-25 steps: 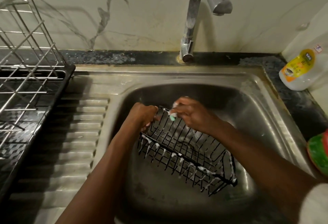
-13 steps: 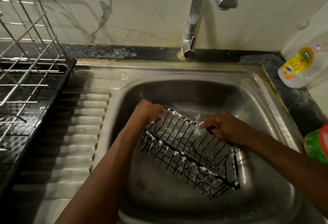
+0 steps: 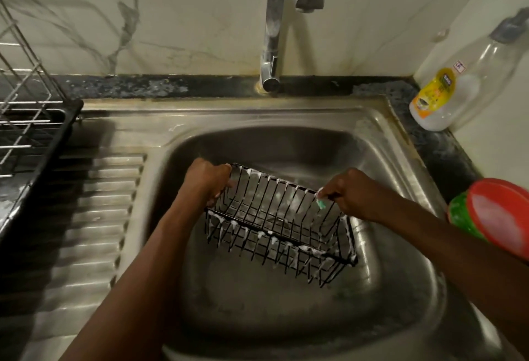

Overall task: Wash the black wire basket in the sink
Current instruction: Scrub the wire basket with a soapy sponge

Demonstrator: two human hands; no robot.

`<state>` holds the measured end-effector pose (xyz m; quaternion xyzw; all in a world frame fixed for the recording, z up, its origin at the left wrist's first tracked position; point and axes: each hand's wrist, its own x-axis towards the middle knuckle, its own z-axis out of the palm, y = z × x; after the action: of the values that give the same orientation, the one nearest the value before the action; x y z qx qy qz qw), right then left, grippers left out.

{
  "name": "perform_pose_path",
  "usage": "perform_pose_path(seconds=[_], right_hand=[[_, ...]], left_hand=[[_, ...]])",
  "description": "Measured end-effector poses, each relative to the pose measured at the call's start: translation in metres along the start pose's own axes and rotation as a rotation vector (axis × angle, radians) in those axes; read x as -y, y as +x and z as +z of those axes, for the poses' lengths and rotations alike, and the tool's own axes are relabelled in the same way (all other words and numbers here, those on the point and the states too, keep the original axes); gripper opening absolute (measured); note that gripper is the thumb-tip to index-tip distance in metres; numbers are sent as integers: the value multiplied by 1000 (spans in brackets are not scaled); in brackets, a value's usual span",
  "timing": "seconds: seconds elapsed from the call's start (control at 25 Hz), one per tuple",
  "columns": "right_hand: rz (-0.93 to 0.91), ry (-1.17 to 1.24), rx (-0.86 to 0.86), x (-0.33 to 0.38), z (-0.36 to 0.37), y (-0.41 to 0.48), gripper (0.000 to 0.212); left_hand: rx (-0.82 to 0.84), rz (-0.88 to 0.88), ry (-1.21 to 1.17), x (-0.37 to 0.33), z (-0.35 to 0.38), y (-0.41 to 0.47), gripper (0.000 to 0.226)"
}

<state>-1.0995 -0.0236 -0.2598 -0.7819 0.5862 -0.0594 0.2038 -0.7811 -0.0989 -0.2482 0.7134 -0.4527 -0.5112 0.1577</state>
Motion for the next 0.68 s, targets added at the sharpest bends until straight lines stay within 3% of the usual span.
perform_pose_path(seconds=[0.16,0.32,0.48,0.68], right_hand=[[-82,4,-37,32,3,36,36],[69,17,0,11,-9,17,35],[81,-154,1,9,-16,2,30],[140,-210,-66,37,-18,-6,21]], left_hand=[[-78,34,9,-1,-4,-6,32],[-84,16,-17,-4,-4,-9,34],[-108,33,-14,-3,-2,-7,34],[-240,170,-20,-2,4,-13,39]])
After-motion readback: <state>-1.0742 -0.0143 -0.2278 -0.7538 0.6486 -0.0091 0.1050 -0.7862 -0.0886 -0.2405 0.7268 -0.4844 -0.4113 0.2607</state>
